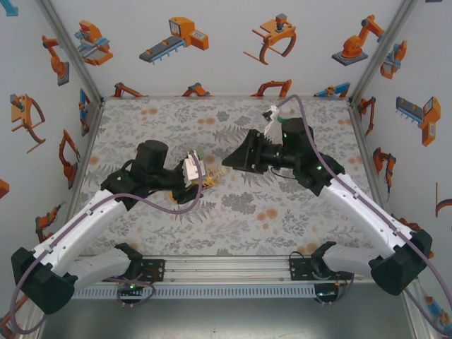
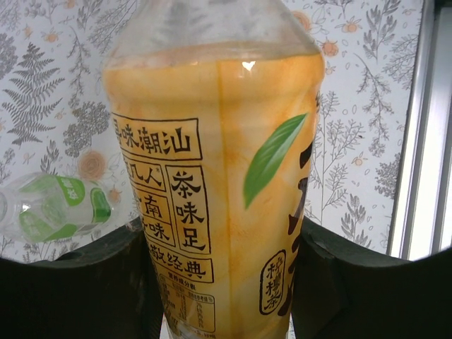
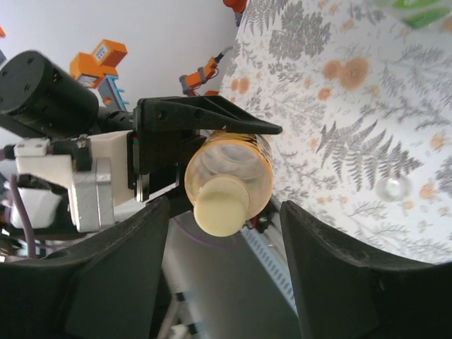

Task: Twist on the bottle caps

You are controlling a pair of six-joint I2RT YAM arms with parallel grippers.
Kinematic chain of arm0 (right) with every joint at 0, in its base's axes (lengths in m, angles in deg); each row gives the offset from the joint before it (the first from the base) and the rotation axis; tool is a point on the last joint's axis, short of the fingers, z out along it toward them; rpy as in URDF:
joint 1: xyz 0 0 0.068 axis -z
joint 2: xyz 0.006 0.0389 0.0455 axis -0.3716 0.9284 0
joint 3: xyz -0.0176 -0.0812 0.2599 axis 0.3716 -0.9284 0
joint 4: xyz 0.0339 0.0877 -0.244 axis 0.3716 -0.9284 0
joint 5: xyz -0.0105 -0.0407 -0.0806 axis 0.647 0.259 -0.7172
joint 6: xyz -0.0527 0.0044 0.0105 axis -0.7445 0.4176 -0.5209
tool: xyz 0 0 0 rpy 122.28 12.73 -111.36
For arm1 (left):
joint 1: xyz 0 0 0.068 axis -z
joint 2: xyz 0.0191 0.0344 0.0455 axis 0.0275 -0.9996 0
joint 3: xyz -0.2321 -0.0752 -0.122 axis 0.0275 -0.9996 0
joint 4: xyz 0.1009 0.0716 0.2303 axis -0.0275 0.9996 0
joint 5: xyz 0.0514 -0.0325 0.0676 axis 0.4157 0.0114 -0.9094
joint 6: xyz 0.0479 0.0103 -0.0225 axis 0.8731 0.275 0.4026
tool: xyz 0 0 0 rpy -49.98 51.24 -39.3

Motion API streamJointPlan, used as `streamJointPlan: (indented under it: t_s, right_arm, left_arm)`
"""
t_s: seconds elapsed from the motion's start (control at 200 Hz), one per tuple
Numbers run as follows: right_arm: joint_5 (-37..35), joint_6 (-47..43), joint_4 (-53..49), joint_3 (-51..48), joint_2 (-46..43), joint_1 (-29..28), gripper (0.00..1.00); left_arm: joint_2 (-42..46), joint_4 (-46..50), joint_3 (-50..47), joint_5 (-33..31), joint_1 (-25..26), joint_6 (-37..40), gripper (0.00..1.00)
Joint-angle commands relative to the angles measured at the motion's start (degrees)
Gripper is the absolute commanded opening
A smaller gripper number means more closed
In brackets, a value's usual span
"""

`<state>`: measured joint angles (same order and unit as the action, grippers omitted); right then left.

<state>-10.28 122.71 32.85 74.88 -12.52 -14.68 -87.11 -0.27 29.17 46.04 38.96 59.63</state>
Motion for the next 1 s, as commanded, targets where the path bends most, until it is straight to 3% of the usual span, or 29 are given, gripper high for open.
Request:
streamJointPlan:
  t_s: [0.0, 0.105, 0.411, 0.501, 0.641, 0.996]
  right_arm:
    - [-1.2, -12.8, -4.8, 4.2, -1.8, 0.3, 0.61]
    - [1.3, -22.9, -3.8, 5.2, -1.9, 0.3, 0.60]
    - [20.6, -61.7, -7.0, 8.6, 0.2, 0.3, 0.63]
    - [23.2, -69.8, -7.6, 8.2, 0.4, 0.2, 0.62]
    - [25.9, -74.5, -7.2, 8.0, 1.5, 0.2, 0.61]
    - [27.0, -72.2, -3.7, 6.6, 3.7, 0.1, 0.49]
  left_arm:
    - [1.1, -0.5, 0.7, 3.8, -0.3, 0.8, 0.00]
    - [1.2, -0.2, 0.7, 4.4, -0.3, 1.1, 0.00]
    - [1.1, 0.3, 1.0, 6.6, -0.4, 1.4, 0.00]
    - [1.3, 0.4, 1.0, 6.6, -0.4, 1.5, 0.00]
    - [1.3, 0.4, 1.0, 6.7, -0.3, 1.5, 0.00]
    - [1.5, 0.5, 1.1, 6.8, -0.4, 1.5, 0.00]
